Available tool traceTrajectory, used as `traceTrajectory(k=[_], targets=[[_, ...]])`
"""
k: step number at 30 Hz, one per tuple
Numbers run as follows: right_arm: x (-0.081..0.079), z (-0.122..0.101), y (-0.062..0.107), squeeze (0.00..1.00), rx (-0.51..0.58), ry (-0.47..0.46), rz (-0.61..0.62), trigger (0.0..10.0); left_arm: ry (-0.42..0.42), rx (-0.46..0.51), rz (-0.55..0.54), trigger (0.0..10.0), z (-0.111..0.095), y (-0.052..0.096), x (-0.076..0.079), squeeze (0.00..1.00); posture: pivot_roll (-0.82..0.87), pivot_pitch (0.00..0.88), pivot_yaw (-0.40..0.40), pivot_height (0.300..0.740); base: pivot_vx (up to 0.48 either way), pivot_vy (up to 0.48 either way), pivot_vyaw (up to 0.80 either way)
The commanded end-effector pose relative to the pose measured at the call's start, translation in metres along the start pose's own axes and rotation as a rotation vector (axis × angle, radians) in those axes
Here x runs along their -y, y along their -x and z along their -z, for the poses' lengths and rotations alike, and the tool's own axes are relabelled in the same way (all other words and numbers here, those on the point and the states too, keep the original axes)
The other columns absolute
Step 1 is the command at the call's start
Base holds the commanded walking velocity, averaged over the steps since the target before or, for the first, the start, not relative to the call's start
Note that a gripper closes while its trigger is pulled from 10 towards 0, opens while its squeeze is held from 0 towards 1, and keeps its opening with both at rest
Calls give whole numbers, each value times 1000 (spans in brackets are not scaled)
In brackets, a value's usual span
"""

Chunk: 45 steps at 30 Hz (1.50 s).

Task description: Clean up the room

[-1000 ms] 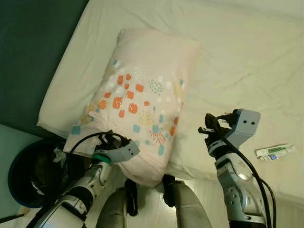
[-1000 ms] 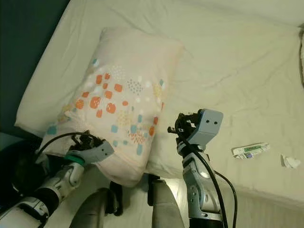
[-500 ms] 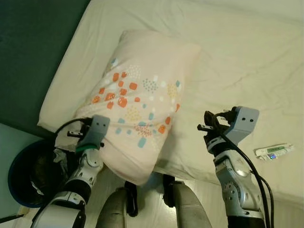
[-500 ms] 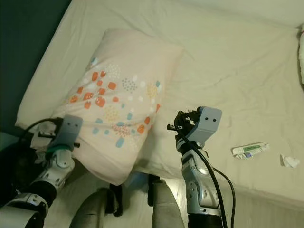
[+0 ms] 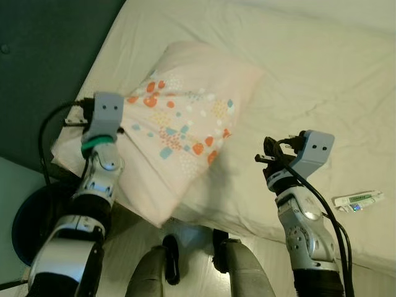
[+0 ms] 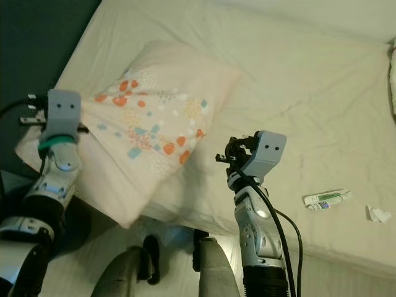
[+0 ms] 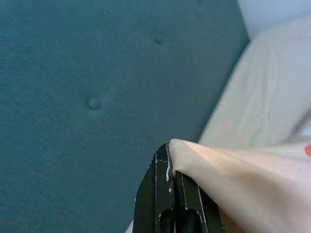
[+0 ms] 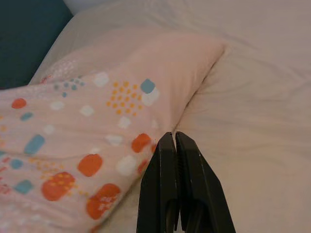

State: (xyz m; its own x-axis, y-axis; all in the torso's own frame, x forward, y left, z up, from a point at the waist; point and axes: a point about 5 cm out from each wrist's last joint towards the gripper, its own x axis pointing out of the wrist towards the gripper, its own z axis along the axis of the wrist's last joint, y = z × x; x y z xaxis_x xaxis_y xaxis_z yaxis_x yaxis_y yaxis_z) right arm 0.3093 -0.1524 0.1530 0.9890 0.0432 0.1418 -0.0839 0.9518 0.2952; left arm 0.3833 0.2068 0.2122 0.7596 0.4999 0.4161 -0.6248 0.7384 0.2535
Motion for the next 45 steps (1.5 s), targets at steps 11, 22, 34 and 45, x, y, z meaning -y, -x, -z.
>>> traceTrajectory(k=[11,22,34,45], targets=[[8,9,5,0,-16,-6,25,10000,108,144,-146,10000,-52,-31,-22,0,-146,267,78,740,0,0,0],[6,10,4,0,-19,-3,12,10000,-85,253,-303,10000,-63,-51,-52,0,-147,263,69,740,0,0,0],[8,12,5,0,-19,-2,20,10000,-367,-140,176,10000,44,11,4,0,-148,256,80,740,0,0,0],[9,13,6,0,-20,-1,20,10000,-411,-187,272,10000,71,34,4,1000,-139,252,78,740,0,0,0]])
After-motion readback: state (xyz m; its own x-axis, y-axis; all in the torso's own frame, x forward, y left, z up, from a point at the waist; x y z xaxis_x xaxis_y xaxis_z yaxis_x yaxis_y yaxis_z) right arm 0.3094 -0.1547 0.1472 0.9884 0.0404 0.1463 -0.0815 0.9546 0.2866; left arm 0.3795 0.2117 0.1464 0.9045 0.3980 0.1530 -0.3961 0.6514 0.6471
